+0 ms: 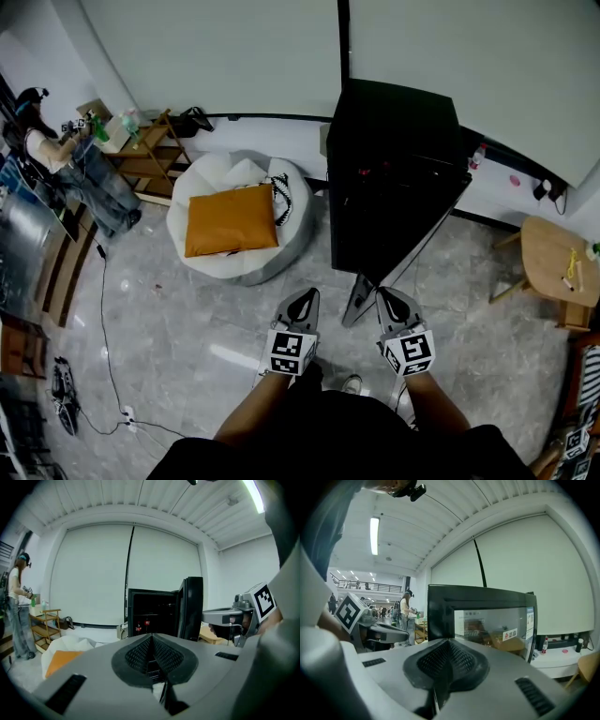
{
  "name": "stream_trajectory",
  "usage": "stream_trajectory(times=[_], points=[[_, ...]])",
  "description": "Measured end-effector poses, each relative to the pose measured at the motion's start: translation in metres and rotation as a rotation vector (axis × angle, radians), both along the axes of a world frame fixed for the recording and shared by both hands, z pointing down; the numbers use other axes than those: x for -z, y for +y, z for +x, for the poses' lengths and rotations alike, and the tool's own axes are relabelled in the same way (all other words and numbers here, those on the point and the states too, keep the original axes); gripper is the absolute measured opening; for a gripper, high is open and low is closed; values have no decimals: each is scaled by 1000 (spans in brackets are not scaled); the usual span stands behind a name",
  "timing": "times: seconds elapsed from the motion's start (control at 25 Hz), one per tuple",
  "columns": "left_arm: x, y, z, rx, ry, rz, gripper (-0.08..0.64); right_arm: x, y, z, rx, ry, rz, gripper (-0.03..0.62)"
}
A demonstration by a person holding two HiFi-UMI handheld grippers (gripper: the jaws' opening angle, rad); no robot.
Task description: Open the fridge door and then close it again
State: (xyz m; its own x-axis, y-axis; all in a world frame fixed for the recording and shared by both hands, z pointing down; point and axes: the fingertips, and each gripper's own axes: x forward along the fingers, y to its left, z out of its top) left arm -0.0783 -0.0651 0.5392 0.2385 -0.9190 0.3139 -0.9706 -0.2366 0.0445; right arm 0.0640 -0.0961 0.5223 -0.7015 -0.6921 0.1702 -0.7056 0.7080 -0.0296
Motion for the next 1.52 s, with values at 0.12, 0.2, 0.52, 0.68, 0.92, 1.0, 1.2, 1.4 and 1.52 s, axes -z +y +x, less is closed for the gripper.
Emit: stream_trajectory(times=[0.12,0.2,0.52,0.68,0.92,1.0,1.2,1.4,1.52], points=[[3,-4,-4,0,-3,9,23,0,-4,-7,12,-3,-3,15],[6,-7,-8,4,-7,12,23,0,-8,-13,18,-4,-3,15],[14,-20,-24,16,-26,24,23,0,-23,-34,52,8,-6,15],[16,-25,-28,19,-27,15,23,0,-31,-44,61,22,-2,15],[13,-30,-36,34,-7,11,23,-1,-43,-57,74,28,-5,15],[12,-33,-40,37,-6,10,23,-1,-49,-62,78,30,-4,15],[5,-35,-52,54,21,1,23,-2,-65,-78,79,41,1,15],[3,-39,-63,62,23,-6,23,-3,-82,-88,68,26,-19,15],[4,-44,-71,66,15,-3,23,-4,-91,-94,66,17,-25,15]])
